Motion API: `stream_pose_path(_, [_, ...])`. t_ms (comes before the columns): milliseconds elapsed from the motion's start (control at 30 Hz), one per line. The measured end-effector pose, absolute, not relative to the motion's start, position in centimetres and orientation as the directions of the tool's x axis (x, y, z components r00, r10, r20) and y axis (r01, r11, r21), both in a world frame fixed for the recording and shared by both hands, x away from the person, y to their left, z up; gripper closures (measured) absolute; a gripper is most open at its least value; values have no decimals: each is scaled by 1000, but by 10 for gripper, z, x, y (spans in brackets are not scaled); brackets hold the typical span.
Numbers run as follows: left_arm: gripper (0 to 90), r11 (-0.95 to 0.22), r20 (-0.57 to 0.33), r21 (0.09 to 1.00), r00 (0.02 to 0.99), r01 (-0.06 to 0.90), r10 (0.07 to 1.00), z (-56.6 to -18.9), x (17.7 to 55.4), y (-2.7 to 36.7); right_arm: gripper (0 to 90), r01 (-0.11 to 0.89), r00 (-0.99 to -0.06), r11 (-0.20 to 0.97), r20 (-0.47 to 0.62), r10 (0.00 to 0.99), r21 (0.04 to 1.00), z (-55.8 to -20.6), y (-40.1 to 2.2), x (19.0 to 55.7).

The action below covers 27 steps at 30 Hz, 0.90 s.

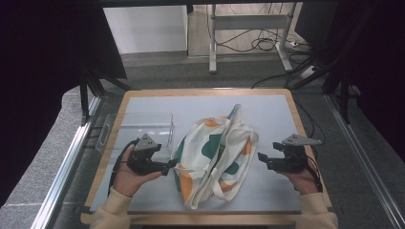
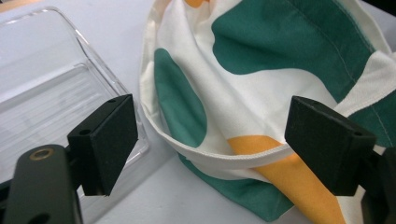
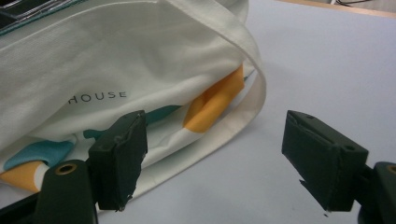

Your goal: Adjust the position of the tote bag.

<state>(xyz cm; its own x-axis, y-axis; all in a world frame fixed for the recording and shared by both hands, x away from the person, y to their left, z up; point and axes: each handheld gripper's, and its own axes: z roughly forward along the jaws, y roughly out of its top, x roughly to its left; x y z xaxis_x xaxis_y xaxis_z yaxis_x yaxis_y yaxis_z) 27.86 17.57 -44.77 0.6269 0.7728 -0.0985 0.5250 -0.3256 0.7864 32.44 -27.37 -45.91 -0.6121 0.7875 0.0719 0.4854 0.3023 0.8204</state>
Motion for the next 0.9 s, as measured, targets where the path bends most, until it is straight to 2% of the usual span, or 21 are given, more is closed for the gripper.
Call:
stream_pose_path(267, [184,-327,-84,798,631,506,772,-443,277,175,221,496,-598,282,87,797,821,-460,-286,320])
stream_pose_path(567, [191,-364,-56,796,659,483,750,-439,260,178,224,474,-605,308,51,794,825,-456,-279,317])
stream_pose_path(900, [221,-358,-79,793,665,493,742,-438,263,174,229,507,-594,290,84,800,812,-462,-283,324])
